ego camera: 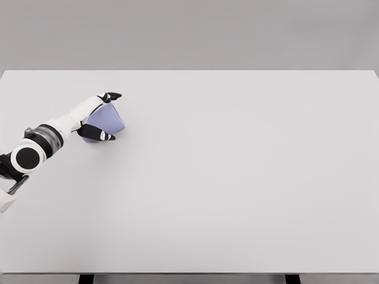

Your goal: Flip the cup with left arm and place it on the table

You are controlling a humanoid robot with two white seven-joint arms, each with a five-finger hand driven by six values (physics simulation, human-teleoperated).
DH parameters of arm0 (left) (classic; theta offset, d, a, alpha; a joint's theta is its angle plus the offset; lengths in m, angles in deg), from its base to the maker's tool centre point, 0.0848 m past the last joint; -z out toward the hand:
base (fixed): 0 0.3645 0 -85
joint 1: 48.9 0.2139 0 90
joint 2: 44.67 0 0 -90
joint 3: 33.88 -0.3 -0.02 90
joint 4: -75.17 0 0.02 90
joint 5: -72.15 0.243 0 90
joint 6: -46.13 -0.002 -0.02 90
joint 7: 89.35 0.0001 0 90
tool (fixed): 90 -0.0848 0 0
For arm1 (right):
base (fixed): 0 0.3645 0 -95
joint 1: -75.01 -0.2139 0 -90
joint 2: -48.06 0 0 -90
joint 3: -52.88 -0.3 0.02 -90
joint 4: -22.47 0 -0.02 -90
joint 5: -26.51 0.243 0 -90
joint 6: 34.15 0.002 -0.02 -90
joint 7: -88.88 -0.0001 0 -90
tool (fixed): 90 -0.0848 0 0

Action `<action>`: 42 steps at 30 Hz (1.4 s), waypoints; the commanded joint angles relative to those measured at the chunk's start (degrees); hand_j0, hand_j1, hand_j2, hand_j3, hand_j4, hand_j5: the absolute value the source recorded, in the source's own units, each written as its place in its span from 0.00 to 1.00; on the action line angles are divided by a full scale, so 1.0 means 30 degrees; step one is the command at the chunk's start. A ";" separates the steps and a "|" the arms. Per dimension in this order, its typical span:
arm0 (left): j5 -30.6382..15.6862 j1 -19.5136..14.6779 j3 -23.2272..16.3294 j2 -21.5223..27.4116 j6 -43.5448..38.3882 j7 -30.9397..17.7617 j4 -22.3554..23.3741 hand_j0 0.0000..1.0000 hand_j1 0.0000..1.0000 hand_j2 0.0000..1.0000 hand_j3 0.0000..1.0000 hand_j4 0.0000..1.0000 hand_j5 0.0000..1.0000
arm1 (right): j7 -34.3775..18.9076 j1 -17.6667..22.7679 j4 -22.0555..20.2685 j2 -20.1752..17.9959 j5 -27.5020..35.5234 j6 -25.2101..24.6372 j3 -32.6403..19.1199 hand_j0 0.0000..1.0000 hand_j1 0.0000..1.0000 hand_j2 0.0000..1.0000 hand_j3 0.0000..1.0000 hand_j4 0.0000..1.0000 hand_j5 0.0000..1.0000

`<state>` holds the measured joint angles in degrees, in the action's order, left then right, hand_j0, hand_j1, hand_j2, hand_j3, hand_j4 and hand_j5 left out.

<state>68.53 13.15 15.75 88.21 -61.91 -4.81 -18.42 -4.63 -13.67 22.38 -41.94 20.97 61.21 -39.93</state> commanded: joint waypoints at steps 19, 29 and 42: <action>-0.0199 -0.0088 -0.0198 -0.0029 0.0185 0.0032 0.0171 0.60 0.60 0.60 0.60 0.60 0.60 | -0.0003 0.0000 0.0002 -0.0001 0.0002 0.0001 -0.0001 1.00 1.00 1.00 1.00 1.00 1.00; -0.4122 -0.0322 0.0475 0.2781 0.4693 -0.0143 0.0113 0.60 0.60 0.60 0.60 0.60 0.60 | -0.0003 0.0000 0.0002 -0.0001 0.0002 0.0001 -0.0001 1.00 1.00 1.00 1.00 1.00 1.00; -1.2356 -0.0088 0.0827 0.2287 1.3953 -0.9847 0.6322 0.61 0.61 0.61 0.61 0.61 0.61 | -0.0003 0.0000 0.0002 -0.0001 0.0002 0.0001 -0.0001 1.00 1.00 1.00 1.00 1.00 1.00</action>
<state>35.52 12.80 18.20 95.89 -22.93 -28.52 -1.81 -4.63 -13.67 22.39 -41.94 20.97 61.21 -39.93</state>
